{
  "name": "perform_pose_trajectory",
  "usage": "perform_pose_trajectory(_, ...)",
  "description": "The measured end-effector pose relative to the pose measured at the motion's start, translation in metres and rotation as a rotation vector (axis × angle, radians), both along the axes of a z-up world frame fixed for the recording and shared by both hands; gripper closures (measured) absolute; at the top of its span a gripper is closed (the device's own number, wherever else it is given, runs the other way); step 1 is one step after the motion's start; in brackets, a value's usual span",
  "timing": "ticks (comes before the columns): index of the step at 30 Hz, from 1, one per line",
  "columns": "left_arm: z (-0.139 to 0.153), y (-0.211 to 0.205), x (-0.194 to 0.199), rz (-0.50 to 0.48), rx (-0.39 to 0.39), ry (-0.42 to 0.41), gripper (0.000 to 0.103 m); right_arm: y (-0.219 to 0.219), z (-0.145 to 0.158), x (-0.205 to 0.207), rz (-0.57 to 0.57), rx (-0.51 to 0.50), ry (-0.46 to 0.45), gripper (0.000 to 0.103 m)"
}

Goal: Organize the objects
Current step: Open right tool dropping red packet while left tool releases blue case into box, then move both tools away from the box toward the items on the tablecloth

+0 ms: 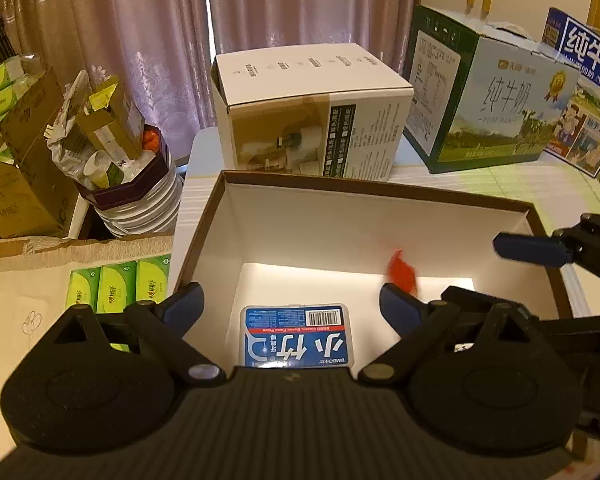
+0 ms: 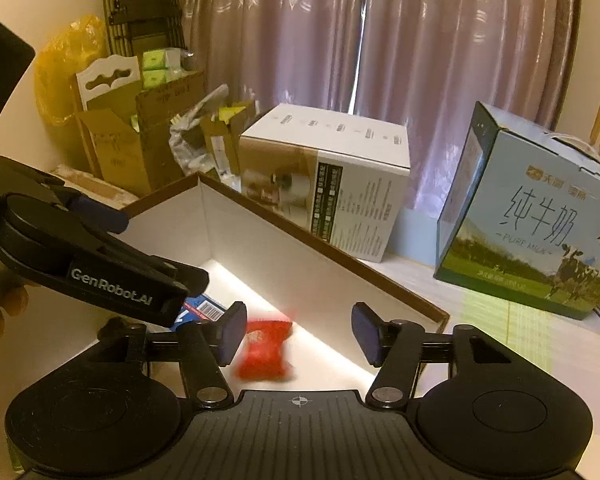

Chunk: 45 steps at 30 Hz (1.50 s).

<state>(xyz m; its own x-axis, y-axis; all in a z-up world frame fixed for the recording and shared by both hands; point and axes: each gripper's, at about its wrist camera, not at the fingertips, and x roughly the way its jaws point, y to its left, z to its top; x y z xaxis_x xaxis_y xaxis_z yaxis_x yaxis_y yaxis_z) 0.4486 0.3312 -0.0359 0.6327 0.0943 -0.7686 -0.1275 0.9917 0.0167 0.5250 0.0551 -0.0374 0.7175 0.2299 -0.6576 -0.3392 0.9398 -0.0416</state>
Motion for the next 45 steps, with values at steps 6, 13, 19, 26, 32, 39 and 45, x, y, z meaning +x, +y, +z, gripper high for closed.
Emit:
perform_pose_trajectory(6,0.011,0.001,-0.01,0.004,-0.003,-0.012,0.009,-0.006,0.008,-0.011,0.006,0.02,0.013,0.044)
perform_pose_trajectory(13,0.022,0.0,-0.028,0.01,-0.003,-0.018,0.008,-0.011,0.02,-0.033,0.001,0.055,0.009,0.036)
perform_pose_trajectory(19,0.037,-0.001,-0.052,0.021,-0.015,-0.03,0.006,-0.015,0.034,-0.055,-0.005,0.092,-0.015,0.029)
perform_pose_trajectory(26,0.057,-0.007,-0.083,0.035,-0.042,-0.049,0.006,-0.016,0.052,-0.081,-0.002,0.133,-0.039,0.027)
perform_pose_trajectory(32,0.076,-0.017,-0.114,0.047,-0.031,-0.078,0.006,-0.018,0.068,-0.109,0.004,0.169,-0.049,0.026)
perform_pose_trajectory(39,0.091,-0.034,-0.151,0.06,-0.043,-0.097,0.006,-0.023,0.078,-0.146,0.007,0.207,-0.041,0.026)
perform_pose_trajectory(45,0.098,-0.052,-0.183,0.056,-0.056,-0.111,0.006,-0.031,0.08,-0.177,0.002,0.238,-0.027,0.026)
